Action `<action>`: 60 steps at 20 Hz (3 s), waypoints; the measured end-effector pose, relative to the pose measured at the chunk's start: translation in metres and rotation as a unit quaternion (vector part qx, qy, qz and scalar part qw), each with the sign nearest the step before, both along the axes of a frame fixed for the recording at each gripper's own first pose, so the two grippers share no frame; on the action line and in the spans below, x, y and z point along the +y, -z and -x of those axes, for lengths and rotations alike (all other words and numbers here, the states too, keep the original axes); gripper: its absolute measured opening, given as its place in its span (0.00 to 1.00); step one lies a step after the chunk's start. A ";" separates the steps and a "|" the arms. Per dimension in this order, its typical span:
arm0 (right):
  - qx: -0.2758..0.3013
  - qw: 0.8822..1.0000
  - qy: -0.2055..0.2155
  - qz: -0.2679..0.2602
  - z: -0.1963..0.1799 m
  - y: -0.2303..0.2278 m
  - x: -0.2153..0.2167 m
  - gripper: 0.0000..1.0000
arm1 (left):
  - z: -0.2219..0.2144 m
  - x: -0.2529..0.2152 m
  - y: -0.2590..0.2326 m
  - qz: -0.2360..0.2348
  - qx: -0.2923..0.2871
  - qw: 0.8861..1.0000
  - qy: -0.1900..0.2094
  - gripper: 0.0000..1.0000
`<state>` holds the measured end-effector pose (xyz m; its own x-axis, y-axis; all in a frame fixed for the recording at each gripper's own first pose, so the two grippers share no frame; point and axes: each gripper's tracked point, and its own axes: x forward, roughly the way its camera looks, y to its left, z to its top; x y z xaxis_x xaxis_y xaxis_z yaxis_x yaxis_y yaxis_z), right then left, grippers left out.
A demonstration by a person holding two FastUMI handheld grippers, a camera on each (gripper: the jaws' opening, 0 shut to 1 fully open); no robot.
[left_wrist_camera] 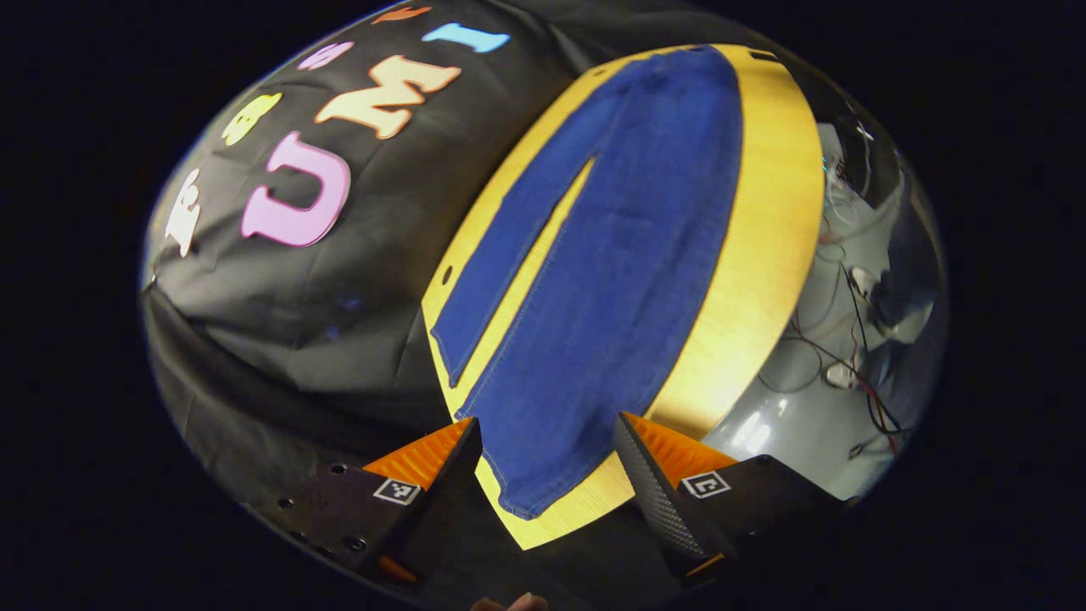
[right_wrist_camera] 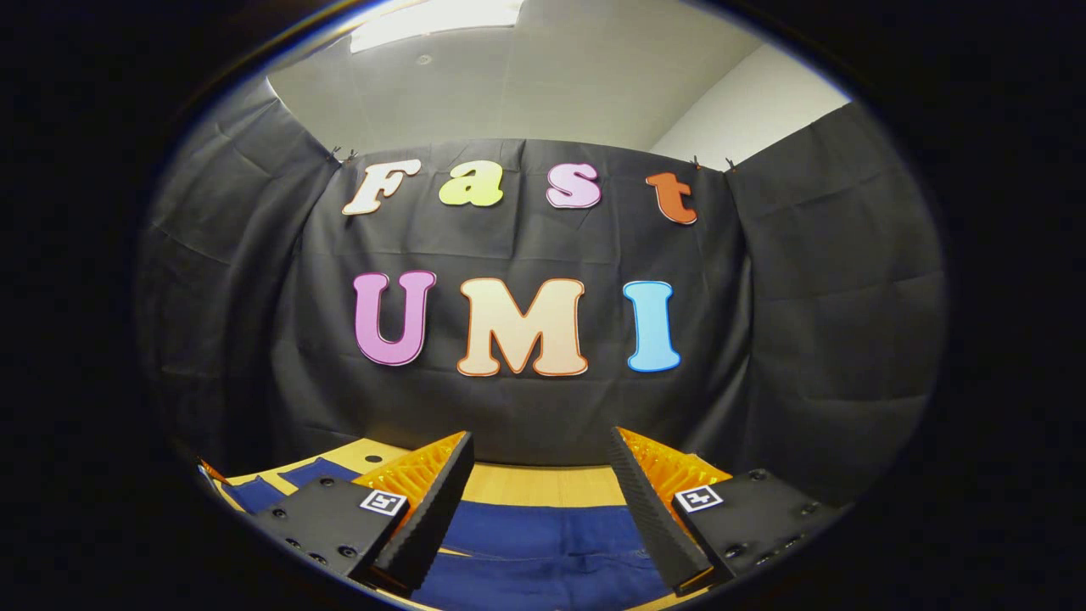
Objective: Grasp the waist and the cuffs of the jeans and fold them to make the two legs overlap; first hold the waist and fold one-third of the jeans toward the cuffs, then hold the cuffs and fold the remaining one-third in the same direction to finish folding.
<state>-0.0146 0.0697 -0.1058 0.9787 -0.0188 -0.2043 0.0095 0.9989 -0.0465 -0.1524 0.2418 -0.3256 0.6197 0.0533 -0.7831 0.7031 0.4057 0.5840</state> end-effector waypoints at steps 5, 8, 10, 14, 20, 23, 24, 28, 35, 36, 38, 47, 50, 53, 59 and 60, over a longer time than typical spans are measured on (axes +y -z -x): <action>0.005 1.000 0.018 0.015 0.006 0.000 -0.014 0.98 | 0.000 -0.001 0.026 -0.007 0.032 0.999 0.023 0.95; 0.005 0.999 0.033 0.024 0.010 -0.001 -0.025 0.98 | -0.012 -0.002 0.034 -0.003 0.041 0.999 0.027 0.92; 0.010 0.999 0.043 0.032 0.013 0.001 -0.034 0.98 | -0.019 -0.003 0.039 -0.003 0.048 0.998 0.038 0.88; 0.014 0.997 0.069 0.039 0.023 0.002 -0.053 0.99 | -0.033 -0.005 0.051 -0.023 0.070 0.994 0.076 0.81; 0.035 0.994 0.075 0.067 0.031 0.013 -0.084 0.99 | -0.017 -0.011 0.065 0.004 0.154 0.987 0.039 0.09; 0.070 0.991 0.063 0.090 0.034 0.036 -0.109 1.00 | -0.015 -0.010 0.065 -0.003 0.144 0.989 0.028 0.00; 0.083 0.990 0.057 0.102 0.035 0.043 -0.118 0.99 | -0.016 -0.011 0.064 0.000 0.143 0.989 0.025 0.00; 0.140 0.967 -0.008 0.213 0.044 0.085 -0.157 0.99 | -0.021 -0.013 0.056 0.023 0.141 0.990 -0.008 0.00; 0.267 0.887 -0.143 0.348 0.077 0.198 -0.206 0.99 | -0.017 -0.008 0.056 0.001 0.147 0.989 -0.020 0.00; 0.281 0.870 -0.164 0.371 0.085 0.214 -0.211 0.99 | -0.016 -0.007 0.056 0.000 0.149 0.989 -0.023 0.00; 0.310 0.834 -0.205 0.407 0.100 0.242 -0.220 0.95 | -0.015 -0.005 0.056 -0.004 0.151 0.988 -0.032 0.00; 0.370 0.747 -0.306 0.461 0.119 0.319 -0.241 0.90 | -0.012 0.002 0.056 -0.032 0.154 0.986 -0.051 0.00; 0.371 0.720 -0.343 0.476 0.119 0.337 -0.235 0.61 | -0.012 0.001 0.057 -0.035 0.156 0.986 -0.052 0.00; 0.371 0.706 -0.356 0.487 0.125 0.344 -0.234 0.19 | -0.012 0.002 0.058 -0.042 0.158 0.985 -0.048 0.00; 0.361 0.731 -0.317 0.484 0.111 0.338 -0.234 0.03 | -0.017 0.002 0.055 -0.023 0.149 0.986 -0.074 0.00; 0.353 0.742 -0.306 0.480 0.104 0.331 -0.231 0.03 | -0.020 0.002 0.051 -0.023 0.140 0.987 -0.077 0.00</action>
<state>-0.1182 -0.1615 -0.4372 0.5200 -0.0833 -0.8501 -0.7978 0.3084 -0.5181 -0.1319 0.2440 -0.3769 0.3605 0.1687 -0.9174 0.7717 0.4985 0.3949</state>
